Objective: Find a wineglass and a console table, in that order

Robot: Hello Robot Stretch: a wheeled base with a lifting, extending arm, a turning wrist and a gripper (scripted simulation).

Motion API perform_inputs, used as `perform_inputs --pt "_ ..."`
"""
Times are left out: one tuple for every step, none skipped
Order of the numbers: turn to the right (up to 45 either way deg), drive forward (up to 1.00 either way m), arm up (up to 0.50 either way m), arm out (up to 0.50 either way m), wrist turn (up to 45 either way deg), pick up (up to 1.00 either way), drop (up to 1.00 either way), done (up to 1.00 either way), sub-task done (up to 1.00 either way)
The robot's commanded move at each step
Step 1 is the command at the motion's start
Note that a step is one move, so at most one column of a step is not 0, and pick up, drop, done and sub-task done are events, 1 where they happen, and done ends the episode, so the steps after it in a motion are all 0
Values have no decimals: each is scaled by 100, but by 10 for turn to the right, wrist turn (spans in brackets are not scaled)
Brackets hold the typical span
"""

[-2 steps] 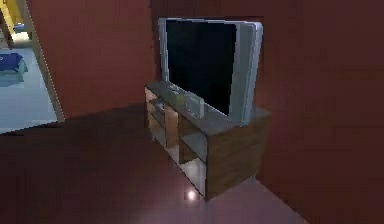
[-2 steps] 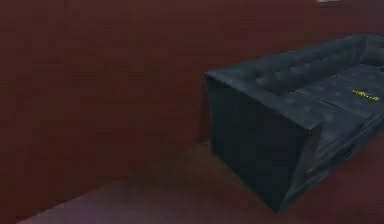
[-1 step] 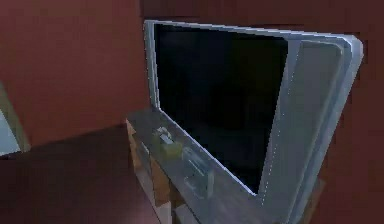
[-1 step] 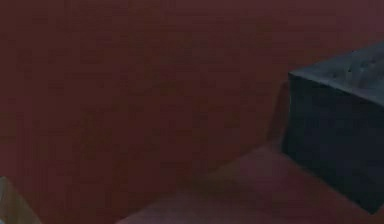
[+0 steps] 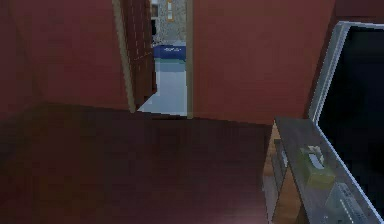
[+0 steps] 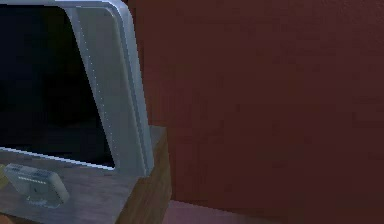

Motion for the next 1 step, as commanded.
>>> perform_inputs --pt "-30 0 0 0 0 0 0 0 0"
